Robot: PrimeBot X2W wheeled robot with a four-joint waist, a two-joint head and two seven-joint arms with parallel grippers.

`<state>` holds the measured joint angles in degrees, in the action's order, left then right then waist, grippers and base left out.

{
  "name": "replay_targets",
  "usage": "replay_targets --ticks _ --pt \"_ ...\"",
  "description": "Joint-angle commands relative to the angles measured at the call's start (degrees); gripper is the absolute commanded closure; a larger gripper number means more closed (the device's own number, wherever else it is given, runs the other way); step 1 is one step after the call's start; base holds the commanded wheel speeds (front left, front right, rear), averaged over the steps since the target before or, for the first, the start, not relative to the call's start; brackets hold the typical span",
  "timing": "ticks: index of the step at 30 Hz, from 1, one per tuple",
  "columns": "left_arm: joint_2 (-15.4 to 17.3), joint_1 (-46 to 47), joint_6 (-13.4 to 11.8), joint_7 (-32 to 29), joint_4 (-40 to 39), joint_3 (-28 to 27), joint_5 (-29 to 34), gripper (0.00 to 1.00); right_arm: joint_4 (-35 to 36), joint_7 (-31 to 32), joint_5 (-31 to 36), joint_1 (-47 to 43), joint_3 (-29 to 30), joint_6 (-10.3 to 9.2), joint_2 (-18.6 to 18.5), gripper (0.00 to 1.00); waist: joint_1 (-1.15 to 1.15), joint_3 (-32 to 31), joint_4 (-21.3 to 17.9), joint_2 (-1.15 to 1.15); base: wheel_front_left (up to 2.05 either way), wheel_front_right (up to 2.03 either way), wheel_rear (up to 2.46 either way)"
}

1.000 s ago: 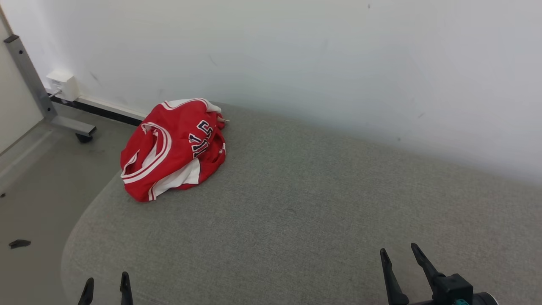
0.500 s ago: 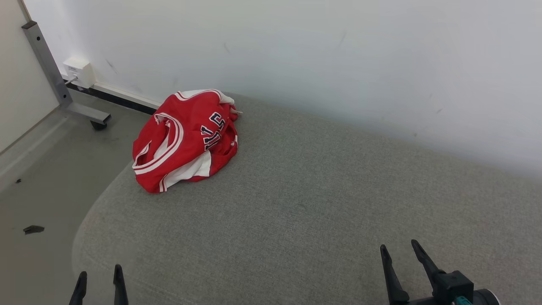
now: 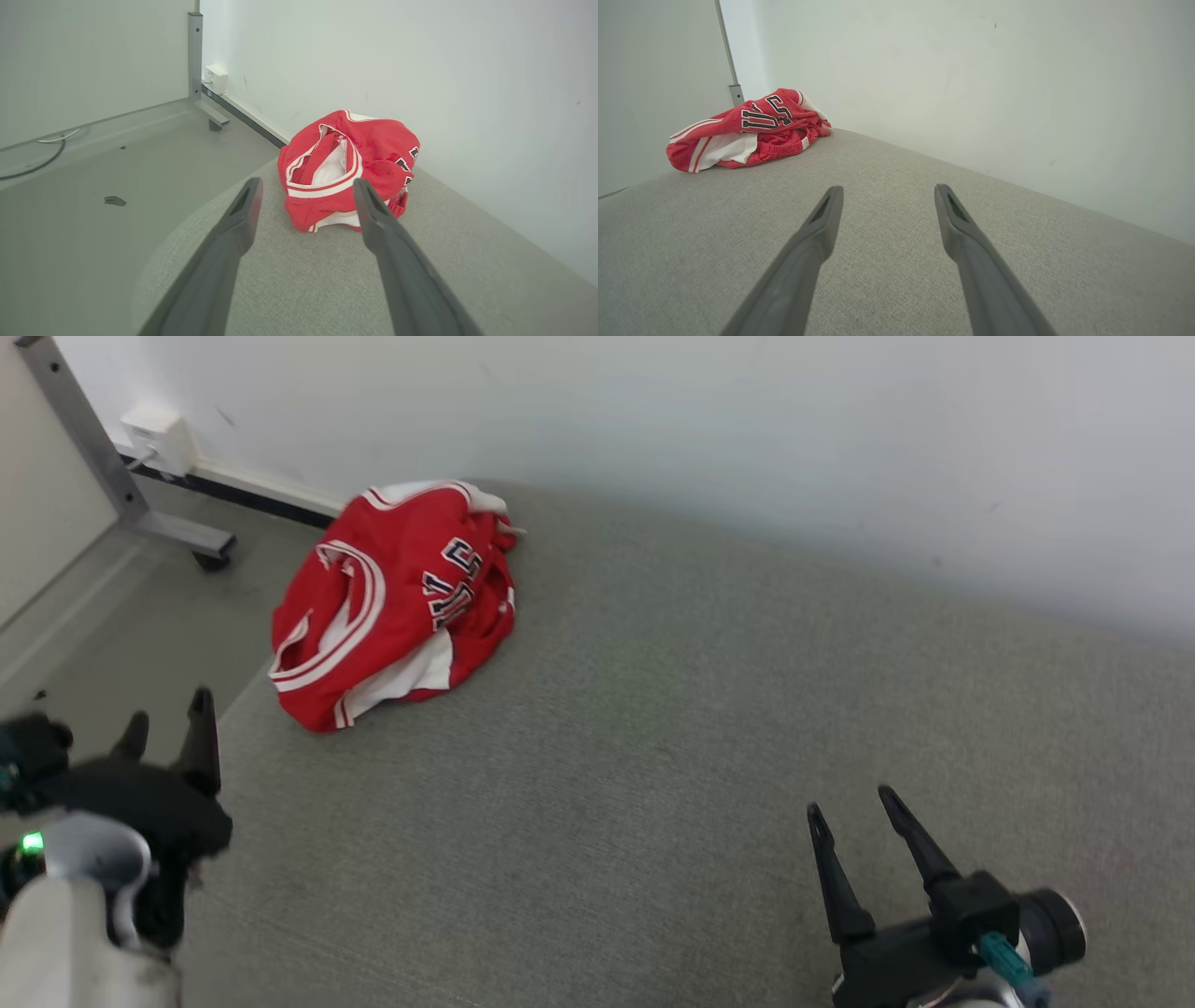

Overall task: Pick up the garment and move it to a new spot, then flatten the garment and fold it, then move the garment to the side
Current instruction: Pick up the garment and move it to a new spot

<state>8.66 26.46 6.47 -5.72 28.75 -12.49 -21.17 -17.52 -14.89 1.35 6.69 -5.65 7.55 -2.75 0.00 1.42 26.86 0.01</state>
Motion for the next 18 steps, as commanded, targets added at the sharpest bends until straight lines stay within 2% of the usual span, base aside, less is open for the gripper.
replay_targets --ticks 1,6,9,14,18 --pt "0.63 4.3 0.4 -3.54 1.98 -0.75 -3.02 0.0 0.88 0.23 0.93 2.18 -0.83 -0.12 -0.25 0.0 0.0 9.67 -7.54 -0.01 0.0 0.0 0.0" --pt "1.24 13.54 -0.07 -14.43 6.45 -5.56 -13.41 0.0 2.71 0.45 1.99 5.89 -2.97 -0.12 -0.24 0.0 0.0 15.95 -11.61 -0.01 0.0 0.0 0.0" --pt "1.84 18.2 -2.49 -21.73 7.92 -9.04 -19.2 0.0 3.71 0.58 2.31 8.3 -4.65 -0.12 -0.2 0.0 0.0 19.75 -14.38 -0.01 0.0 0.0 0.0" --pt "4.61 22.73 -5.69 -28.02 5.74 -10.88 -21.88 0.0 4.78 0.48 2.6 11.34 -6.73 -0.12 -0.18 0.0 0.0 23.9 -17.4 -0.01 0.0 0.0 0.0" --pt "5.56 24.61 -9.18 -37.1 3.13 -10.76 -24.09 0.0 4.68 0.25 1.71 12.92 -8.02 -0.12 -0.21 0.0 0.0 25.93 -19.84 -0.01 0.0 0.0 0.0"
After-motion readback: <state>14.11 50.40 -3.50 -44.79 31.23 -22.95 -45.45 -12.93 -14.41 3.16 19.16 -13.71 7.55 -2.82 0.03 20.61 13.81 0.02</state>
